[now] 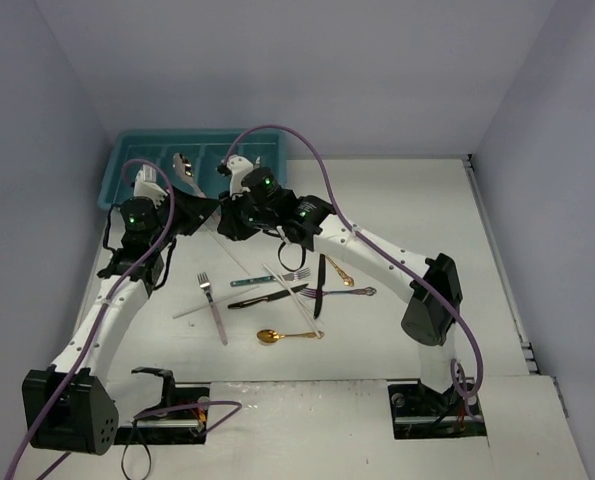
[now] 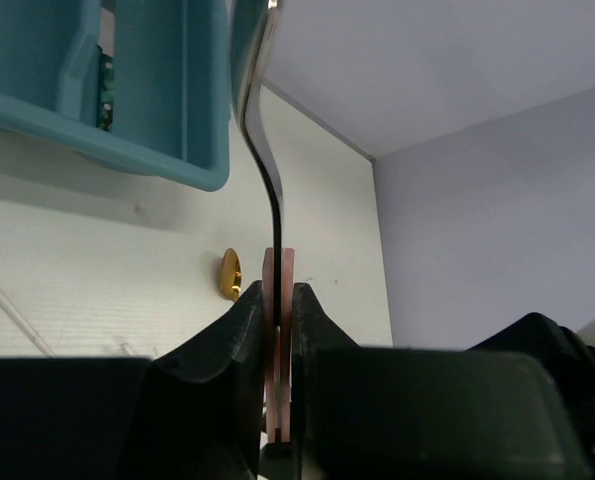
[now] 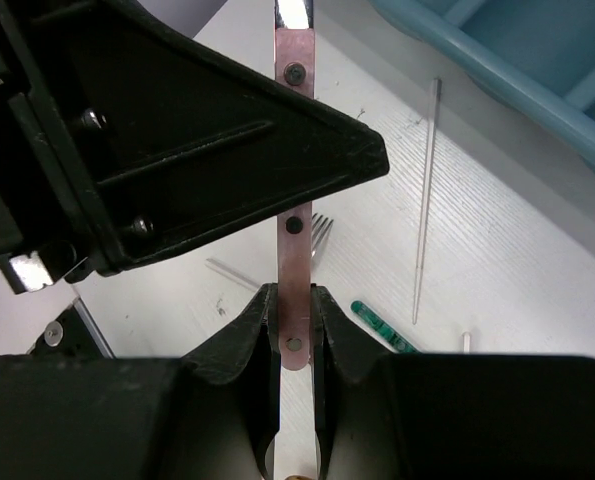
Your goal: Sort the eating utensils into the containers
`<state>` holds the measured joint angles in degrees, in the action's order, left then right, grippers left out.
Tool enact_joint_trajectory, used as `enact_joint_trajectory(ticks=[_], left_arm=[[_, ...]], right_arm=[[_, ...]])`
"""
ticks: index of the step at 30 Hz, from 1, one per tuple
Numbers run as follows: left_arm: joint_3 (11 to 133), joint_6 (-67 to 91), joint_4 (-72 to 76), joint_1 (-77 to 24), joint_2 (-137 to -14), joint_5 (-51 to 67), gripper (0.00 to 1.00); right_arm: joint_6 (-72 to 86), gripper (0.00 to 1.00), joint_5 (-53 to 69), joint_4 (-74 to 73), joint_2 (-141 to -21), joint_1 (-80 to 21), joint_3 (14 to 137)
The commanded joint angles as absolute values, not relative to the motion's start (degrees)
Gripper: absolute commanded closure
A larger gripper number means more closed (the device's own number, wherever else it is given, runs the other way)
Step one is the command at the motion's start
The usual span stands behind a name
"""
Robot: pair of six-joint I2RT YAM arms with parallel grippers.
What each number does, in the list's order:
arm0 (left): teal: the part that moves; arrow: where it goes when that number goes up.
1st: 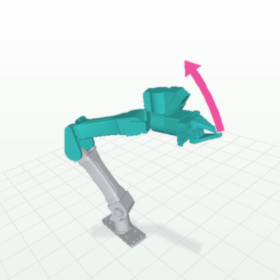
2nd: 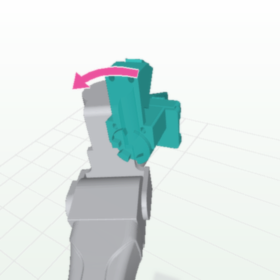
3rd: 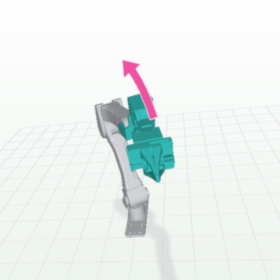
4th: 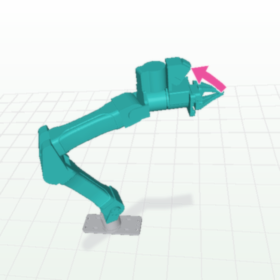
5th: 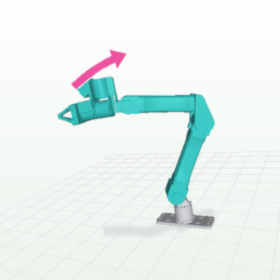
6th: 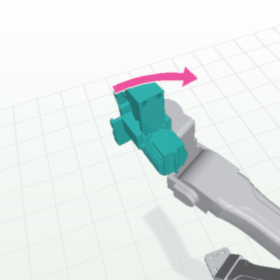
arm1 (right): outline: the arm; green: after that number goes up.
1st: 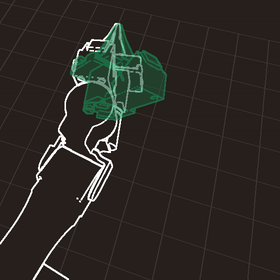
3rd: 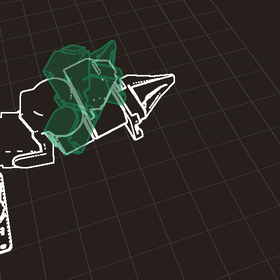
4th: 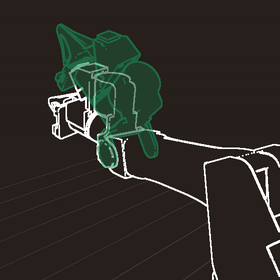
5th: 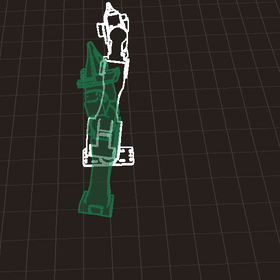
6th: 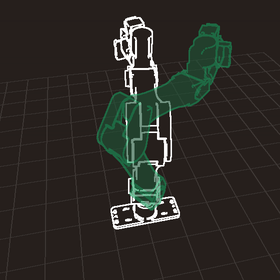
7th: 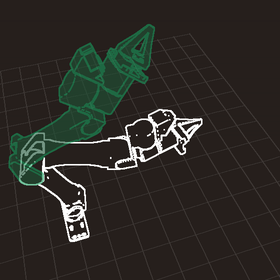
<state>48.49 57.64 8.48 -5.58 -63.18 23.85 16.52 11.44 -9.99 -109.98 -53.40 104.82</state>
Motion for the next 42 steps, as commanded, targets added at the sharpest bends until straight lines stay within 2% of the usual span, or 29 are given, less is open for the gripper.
enact_joint_trajectory(ticks=[1, 2, 4, 6, 7, 9, 13, 16, 20, 29, 42], left_arm=[[53.2, 56.1, 13.9, -6.0, -63.5, 25.9, 1.0], [53.6, 55.6, 13.8, -6.0, -63.8, 26.2, 1.0], [55.1, 53.4, 12.9, -5.9, -64.8, 27.0, 1.0], [58.7, 47.0, 8.4, -5.7, -67.0, 27.9, 1.0], [62.5, 41.6, 3.9, -5.6, -67.9, 27.5, 1.0], [71.0, 34.7, -6.1, -5.6, -73.3, 25.4, 1.0], [90.9, 18.6, -22.0, -5.4, -85.9, 22.3, 1.0], [105.9, 12.8, -31.2, -5.6, -97.5, 19.5, 1.0], [119.5, 7.8, -39.5, -5.5, -111.0, 16.8, 1.0], [127.7, 6.5, -40.1, -5.2, -124.0, 15.9, 1.0], [139.2, 7.2, -39.2, -4.5, -135.0, 15.1, 1.0]], right_arm=[[15.9, 0.8, 13.0, -5.0, -109.8, -53.4, 108.7], [15.5, 0.62, 13.5, -5.0, -109.7, -52.8, 108.6], [15.1, 0.44, 14.7, -5.0, -109.2, -51.5, 108.2], [14.1, 0.15, 16.6, -5.1, -107.8, -47.2, 106.7], [13.9, 0.08, 17.8, -5.1, -106.5, -44.2, 106.1], [13.0, 0.01, 18.8, -5.3, -103.9, -40.4, 103.8], [9.9, 0.0, 19.2, -6.6, -99.8, -30.9, 98.4], [5.5, 0.0, 17.0, -7.9, -96.3, -27.0, 92.7], [1.2, 0.0, 11.9, -9.1, -92.8, -24.0, 86.3], [-2.1, 0.01, 6.2, -9.2, -89.6, -22.0, 76.8], [-1.5, 0.01, 6.3, -9.3, -89.8, -21.8, 73.4]])
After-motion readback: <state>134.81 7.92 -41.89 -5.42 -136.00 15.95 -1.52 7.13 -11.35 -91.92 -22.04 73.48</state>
